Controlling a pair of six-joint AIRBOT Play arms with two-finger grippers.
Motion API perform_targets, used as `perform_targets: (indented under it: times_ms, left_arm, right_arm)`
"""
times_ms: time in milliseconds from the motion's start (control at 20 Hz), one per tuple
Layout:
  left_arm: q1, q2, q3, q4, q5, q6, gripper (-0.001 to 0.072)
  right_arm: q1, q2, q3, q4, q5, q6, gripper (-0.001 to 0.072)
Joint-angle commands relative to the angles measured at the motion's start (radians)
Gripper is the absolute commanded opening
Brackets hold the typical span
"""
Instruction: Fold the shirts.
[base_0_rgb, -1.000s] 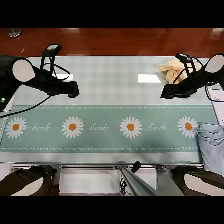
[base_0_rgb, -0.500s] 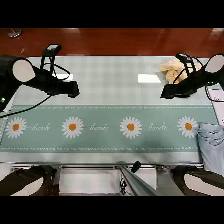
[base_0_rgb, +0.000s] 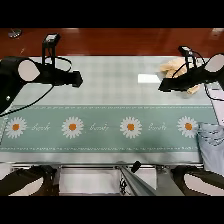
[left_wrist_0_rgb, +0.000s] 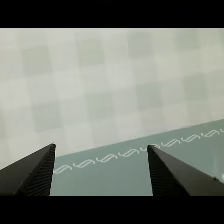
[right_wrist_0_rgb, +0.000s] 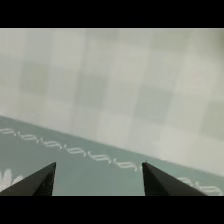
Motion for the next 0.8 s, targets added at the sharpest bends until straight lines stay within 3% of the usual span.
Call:
perform_targets:
  times_ms: [0, 100, 200, 500, 750]
  left_arm:
    - [0.002, -0.005, 0.001, 0.093, 0.105, 0.031, 0.0674]
    - [0.008, -0.005, 0.001, 0.152, 0.134, 0.031, 0.0674]
    - [0.024, -0.008, 0.001, 0.150, 0.135, 0.030, 0.0674]
    - [0.029, -0.020, 0.001, 0.150, 0.132, 0.030, 0.0673]
    - [0.029, -0.022, 0.001, 0.126, 0.132, 0.030, 0.0674]
  right_arm:
    - [-0.007, 0.000, 0.013, -0.236, -0.233, 0.047, 0.0597]
    - [-0.053, -0.022, 0.069, -0.489, -0.347, 0.211, 0.0598]
    - [-0.146, -0.109, 0.189, -0.534, -0.332, 0.228, 0.0614]
    - [-0.365, -0.395, 0.460, -0.166, -0.138, 0.161, 0.0619]
    - [-0.377, -0.541, 0.476, -0.035, -0.097, 0.160, 0.0621]
